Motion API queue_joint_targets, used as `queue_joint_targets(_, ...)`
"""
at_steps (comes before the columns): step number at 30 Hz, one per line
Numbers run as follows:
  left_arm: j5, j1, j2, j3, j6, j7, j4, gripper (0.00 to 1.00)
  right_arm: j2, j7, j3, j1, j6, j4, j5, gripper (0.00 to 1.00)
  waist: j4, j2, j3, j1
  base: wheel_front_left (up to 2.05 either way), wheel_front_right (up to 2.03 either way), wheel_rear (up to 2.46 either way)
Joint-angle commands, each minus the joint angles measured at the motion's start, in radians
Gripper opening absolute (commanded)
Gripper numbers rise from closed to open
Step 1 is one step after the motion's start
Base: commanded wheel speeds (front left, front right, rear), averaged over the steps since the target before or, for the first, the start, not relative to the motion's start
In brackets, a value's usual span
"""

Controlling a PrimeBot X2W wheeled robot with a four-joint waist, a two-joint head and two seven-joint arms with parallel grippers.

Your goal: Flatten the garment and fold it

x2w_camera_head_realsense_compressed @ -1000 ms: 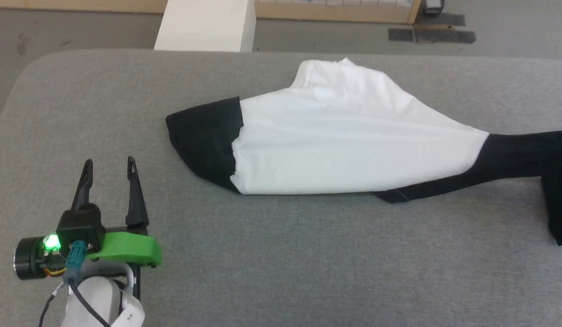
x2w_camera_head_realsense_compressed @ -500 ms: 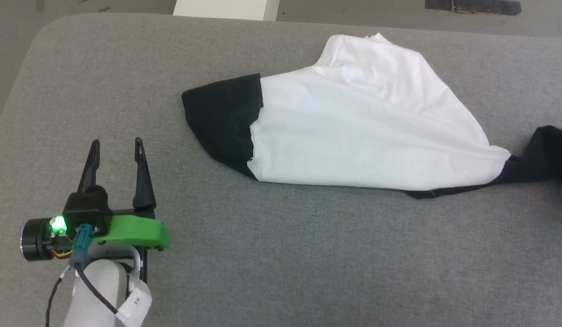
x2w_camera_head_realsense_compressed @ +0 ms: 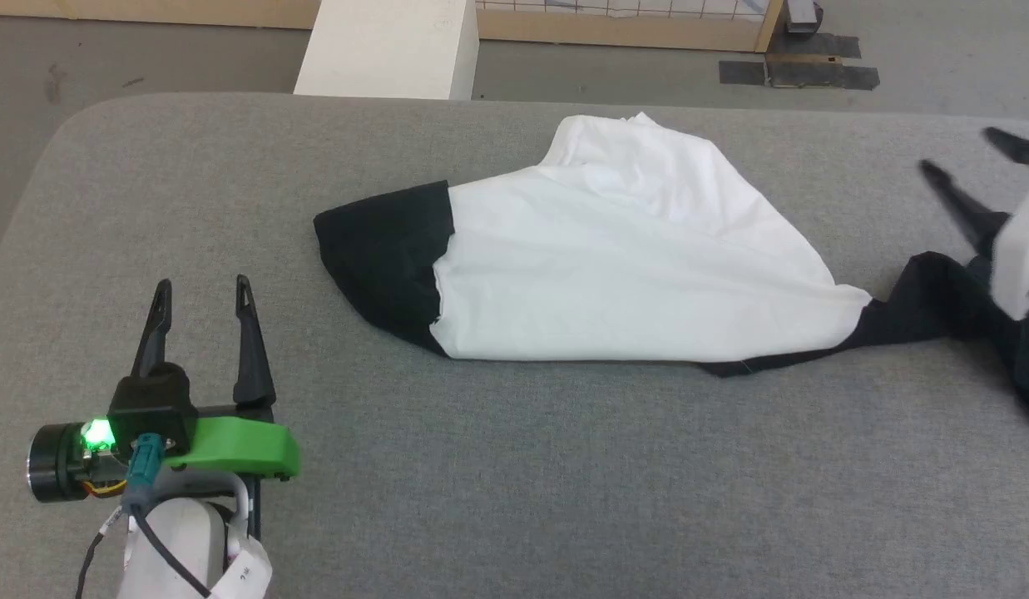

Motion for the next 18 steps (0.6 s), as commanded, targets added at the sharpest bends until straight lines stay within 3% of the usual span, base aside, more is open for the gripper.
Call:
queue_joint_targets(1,0.016,0.002,-0.007,-0.003,-0.007,-0.004,-0.006,1.0,-0.001,0.059,0.015,-0.023,-0.002,-0.057,0.021,1.0,0.012,0.0,0.012,0.0,0.0,0.0,0.0)
queue_joint_targets(5,0.021,-0.015,-0.022,-0.011,-0.008,-0.004,-0.024,1.0,-0.005,0.283,0.064,-0.071,-0.002,-0.17,0.073,1.0,0.043,0.0,0.054,0.0,0.0,0.0,0.0)
queue_joint_targets(10,0.024,-0.049,-0.048,-0.028,-0.009,-0.004,-0.038,1.0,0.05,0.496,0.123,-0.164,-0.002,-0.123,0.046,1.0,0.095,0.0,0.117,0.0,0.0,0.0,0.0)
queue_joint_targets(14,0.021,-0.079,-0.069,-0.047,-0.01,-0.004,-0.044,1.0,0.12,0.552,0.127,-0.207,-0.002,-0.009,0.038,1.0,0.138,0.0,0.171,0.0,0.0,0.0,0.0)
queue_joint_targets(18,0.018,-0.101,-0.084,-0.06,-0.007,-0.004,-0.049,1.0,0.175,0.541,0.136,-0.222,-0.002,0.104,0.014,1.0,0.165,0.0,0.217,0.0,0.0,0.0,0.0)
